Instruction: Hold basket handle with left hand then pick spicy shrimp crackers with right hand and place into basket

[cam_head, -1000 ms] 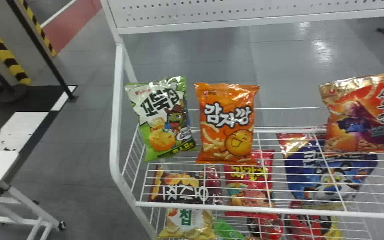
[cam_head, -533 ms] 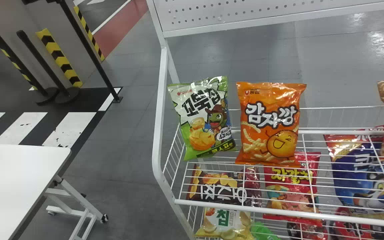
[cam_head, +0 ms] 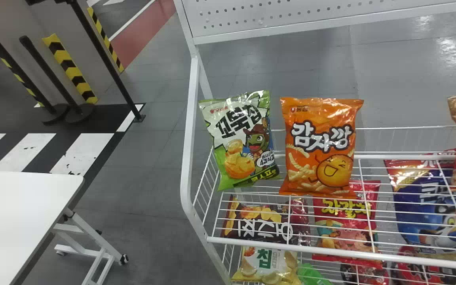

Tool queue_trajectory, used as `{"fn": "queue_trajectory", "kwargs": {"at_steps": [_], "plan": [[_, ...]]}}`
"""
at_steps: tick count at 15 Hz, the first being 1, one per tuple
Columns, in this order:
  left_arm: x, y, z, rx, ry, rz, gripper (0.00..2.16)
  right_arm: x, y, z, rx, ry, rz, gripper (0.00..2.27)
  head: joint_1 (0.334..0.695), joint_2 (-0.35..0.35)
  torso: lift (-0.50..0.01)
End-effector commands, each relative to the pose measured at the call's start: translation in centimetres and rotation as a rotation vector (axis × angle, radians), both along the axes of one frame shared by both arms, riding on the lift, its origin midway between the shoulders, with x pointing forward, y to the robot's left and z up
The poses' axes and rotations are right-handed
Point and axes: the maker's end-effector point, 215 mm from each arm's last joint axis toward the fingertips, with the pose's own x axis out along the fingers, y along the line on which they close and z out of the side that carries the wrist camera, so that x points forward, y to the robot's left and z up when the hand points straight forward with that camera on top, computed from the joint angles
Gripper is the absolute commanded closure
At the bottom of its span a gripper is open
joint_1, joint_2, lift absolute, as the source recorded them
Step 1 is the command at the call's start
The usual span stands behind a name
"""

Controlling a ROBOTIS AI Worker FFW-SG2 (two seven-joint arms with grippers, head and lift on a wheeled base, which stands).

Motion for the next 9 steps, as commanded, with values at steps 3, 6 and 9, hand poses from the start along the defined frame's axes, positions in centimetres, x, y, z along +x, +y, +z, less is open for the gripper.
{"fn": "queue_trajectory", "kwargs": {"at_steps": [3, 6, 9], "plan": [[-0.1, 0.1, 0.3, -0.014, -0.001, 0.003, 2.14, 4.3, -1.5, 2.7, 0.013, -0.166, -0.075, 0.07, 0.695, 0.350, -0.010], [-0.1, 0.1, 0.2, -0.014, 0.000, 0.004, 2.14, 6.1, -3.9, 5.0, -0.007, -0.239, -0.124, 0.08, 0.695, 0.350, -0.010], [0.0, 0.3, 0.2, -0.012, 0.002, 0.009, 2.14, 7.9, -6.6, 8.0, -0.029, -0.347, -0.186, 0.09, 0.695, 0.313, -0.010]]}}
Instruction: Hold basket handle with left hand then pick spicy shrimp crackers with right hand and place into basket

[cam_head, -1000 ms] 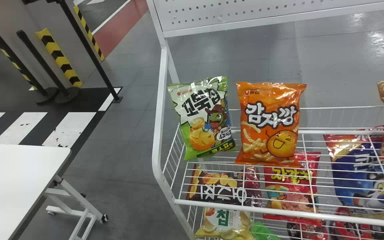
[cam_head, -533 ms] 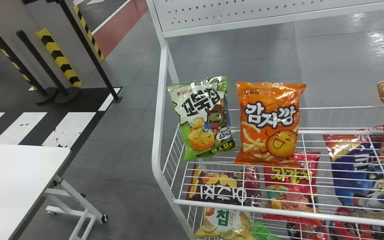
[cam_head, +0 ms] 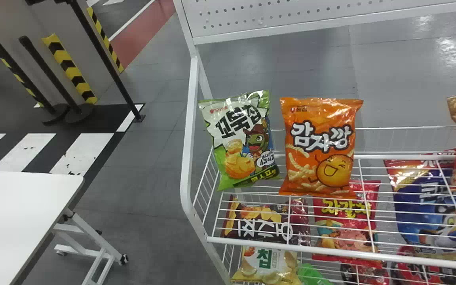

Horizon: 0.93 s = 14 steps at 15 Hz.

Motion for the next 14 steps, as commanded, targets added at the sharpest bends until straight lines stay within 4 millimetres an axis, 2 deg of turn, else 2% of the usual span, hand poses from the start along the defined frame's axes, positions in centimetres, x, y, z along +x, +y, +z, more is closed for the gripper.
{"fn": "queue_trajectory", "kwargs": {"at_steps": [1, 3, 5, 7, 11, 14], "plan": [[0.1, 0.2, 0.2, -0.010, -0.004, 0.006, 2.14, 1.1, -1.9, 2.1, -0.007, -0.072, -0.043, 0.09, 0.695, 0.289, -0.010], [0.0, 0.2, 0.1, -0.011, -0.001, 0.007, 2.14, 4.5, -4.3, 4.9, -0.012, -0.239, -0.126, 0.09, 0.695, 0.228, -0.010], [0.0, 0.2, 0.2, -0.011, -0.003, 0.006, 2.14, 6.4, -6.2, 6.1, -0.019, -0.332, -0.185, 0.09, 0.695, 0.177, -0.010], [0.0, 0.2, 0.1, -0.011, -0.001, 0.005, 2.14, 7.4, -7.8, 6.0, -0.033, -0.379, -0.238, 0.09, 0.695, 0.099, -0.010], [0.0, 0.2, 0.1, -0.011, 0.001, 0.006, 2.14, 8.6, -11.0, 4.2, -0.153, -0.477, -0.339, 0.10, 0.695, 0.020, -0.010], [0.0, 0.1, 0.1, -0.012, 0.001, 0.004, 2.14, 8.4, -12.0, 4.7, -0.227, -0.602, -0.405, 0.10, 0.695, -0.039, -0.010]]}}
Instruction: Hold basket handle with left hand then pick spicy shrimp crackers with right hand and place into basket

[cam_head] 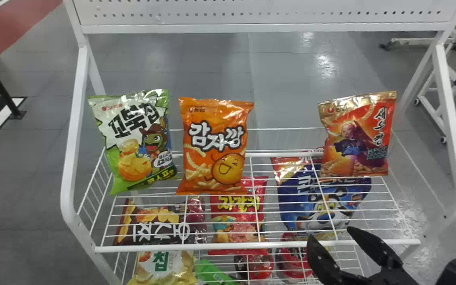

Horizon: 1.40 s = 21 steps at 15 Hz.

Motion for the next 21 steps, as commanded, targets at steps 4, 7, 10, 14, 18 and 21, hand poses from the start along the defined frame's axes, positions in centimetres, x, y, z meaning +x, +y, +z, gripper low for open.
{"fn": "queue_trajectory", "kwargs": {"at_steps": [4, 7, 10, 14, 18, 21], "plan": [[0.0, 0.0, 0.3, -0.014, -0.002, 0.002, 2.14, -1.5, 0.8, 2.5, -0.122, -0.258, -0.115, 0.10, 0.695, -0.060, -0.010], [0.0, 0.0, 0.3, -0.014, -0.002, 0.002, 2.14, -2.1, 0.5, -0.2, -0.136, -0.234, -0.128, 0.10, 0.695, -0.049, -0.010], [-0.1, 0.0, 0.2, -0.014, 0.000, 0.003, 2.14, -3.2, -0.6, -2.6, -0.152, -0.223, -0.143, 0.10, 0.695, -0.047, -0.010], [0.0, 0.0, 0.2, -0.014, 0.000, 0.004, 2.14, -3.7, -1.1, -3.0, -0.148, -0.232, -0.152, 0.10, 0.695, -0.078, -0.010], [0.0, 0.1, 0.0, -0.015, 0.006, 0.008, 2.14, -3.7, -1.2, -3.1, -0.150, -0.229, -0.153, 0.10, 0.695, -0.088, -0.010], [0.1, 0.1, 0.1, -0.016, 0.004, 0.007, 2.14, -3.8, -1.2, -3.2, -0.150, -0.227, -0.152, 0.10, 0.695, -0.087, -0.010]]}}
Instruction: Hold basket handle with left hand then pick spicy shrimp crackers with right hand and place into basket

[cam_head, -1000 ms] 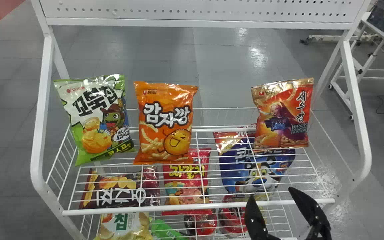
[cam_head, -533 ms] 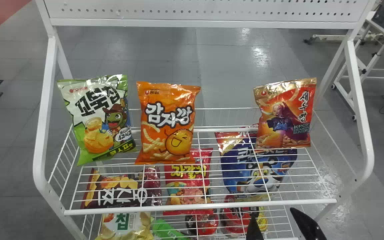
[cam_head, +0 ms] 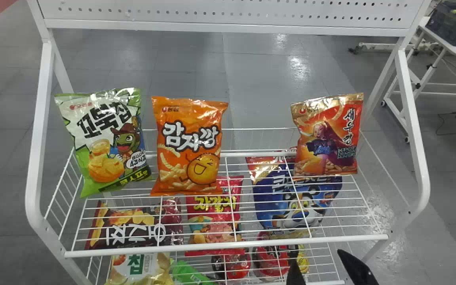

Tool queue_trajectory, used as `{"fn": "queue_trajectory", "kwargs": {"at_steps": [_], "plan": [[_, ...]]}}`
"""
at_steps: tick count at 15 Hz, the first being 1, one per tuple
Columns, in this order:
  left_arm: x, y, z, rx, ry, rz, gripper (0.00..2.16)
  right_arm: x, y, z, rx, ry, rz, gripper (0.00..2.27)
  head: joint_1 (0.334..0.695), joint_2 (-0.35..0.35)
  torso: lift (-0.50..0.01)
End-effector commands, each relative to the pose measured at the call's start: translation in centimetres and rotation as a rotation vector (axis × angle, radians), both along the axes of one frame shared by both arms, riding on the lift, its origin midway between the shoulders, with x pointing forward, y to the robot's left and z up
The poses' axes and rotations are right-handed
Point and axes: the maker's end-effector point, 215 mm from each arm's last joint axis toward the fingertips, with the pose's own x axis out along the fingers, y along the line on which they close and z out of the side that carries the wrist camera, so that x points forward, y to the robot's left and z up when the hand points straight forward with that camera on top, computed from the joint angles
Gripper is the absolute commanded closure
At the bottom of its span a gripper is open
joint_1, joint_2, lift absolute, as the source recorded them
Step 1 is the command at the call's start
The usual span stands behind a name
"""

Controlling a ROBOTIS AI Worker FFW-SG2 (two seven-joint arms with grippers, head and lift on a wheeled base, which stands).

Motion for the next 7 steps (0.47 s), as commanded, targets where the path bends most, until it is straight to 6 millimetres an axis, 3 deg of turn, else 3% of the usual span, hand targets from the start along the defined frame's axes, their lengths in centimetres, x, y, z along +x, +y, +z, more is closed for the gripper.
{"fn": "queue_trajectory", "kwargs": {"at_steps": [1, 7], "plan": [[0.13, 0.03, 0.33, -0.013, -0.006, 0.001, 2.14, 0.04, 0.00, 0.02, 0.001, -0.001, -0.001, 0.10, 0.695, -0.088, -0.010], [0.18, -0.01, 0.31, -0.013, -0.004, -0.001, 2.14, 0.00, 0.07, -0.05, 0.001, 0.001, 0.002, 0.10, 0.695, -0.087, -0.010]]}}
